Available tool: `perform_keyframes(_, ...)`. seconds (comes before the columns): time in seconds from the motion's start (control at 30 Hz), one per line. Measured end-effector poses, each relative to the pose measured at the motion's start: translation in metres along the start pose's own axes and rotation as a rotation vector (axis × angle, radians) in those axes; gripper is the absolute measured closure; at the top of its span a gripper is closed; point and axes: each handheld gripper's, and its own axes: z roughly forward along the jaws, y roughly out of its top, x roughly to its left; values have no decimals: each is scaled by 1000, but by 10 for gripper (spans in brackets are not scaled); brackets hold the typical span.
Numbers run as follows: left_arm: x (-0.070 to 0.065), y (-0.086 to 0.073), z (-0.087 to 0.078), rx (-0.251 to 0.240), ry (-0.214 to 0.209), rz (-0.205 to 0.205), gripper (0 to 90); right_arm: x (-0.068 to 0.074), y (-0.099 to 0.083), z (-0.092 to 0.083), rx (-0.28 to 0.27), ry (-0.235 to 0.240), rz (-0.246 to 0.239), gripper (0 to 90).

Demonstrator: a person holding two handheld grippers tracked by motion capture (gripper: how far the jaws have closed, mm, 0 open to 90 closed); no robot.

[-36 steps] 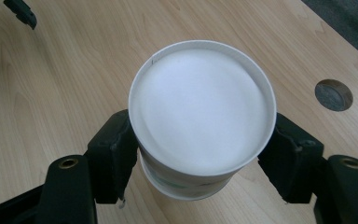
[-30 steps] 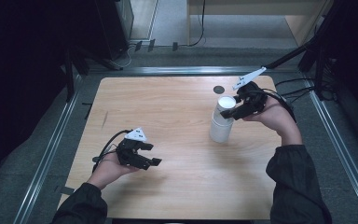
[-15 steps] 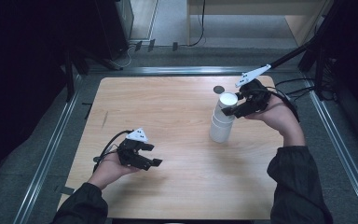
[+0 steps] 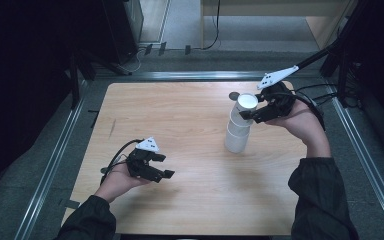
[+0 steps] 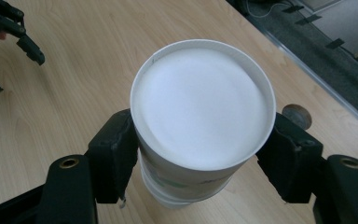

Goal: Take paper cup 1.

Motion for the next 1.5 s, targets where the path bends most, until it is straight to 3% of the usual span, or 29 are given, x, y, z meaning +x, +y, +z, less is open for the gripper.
perform_keyframes(0.33, 0, 1, 0, -6, -6, -1, 284, 10, 11, -20, -58, -52, -35, 333)
perform_keyframes(0.7, 1, 3, -2, -29, -15, 1, 279, 44, 29, -54, -90, -94, -124, 334)
perform_keyframes(0.87, 1, 7, -5, -50, -19, 5, 262, 59, 32, -57, -111, -32, -132, 334)
perform_keyframes(1.0, 4, 10, -7, -63, -26, -4, 233, 64, 28, -44, -131, 94, -103, 336)
perform_keyframes(1.5, 12, 22, -14, -101, -70, -3, 187, 91, 6, -7, -38, 170, -78, 337)
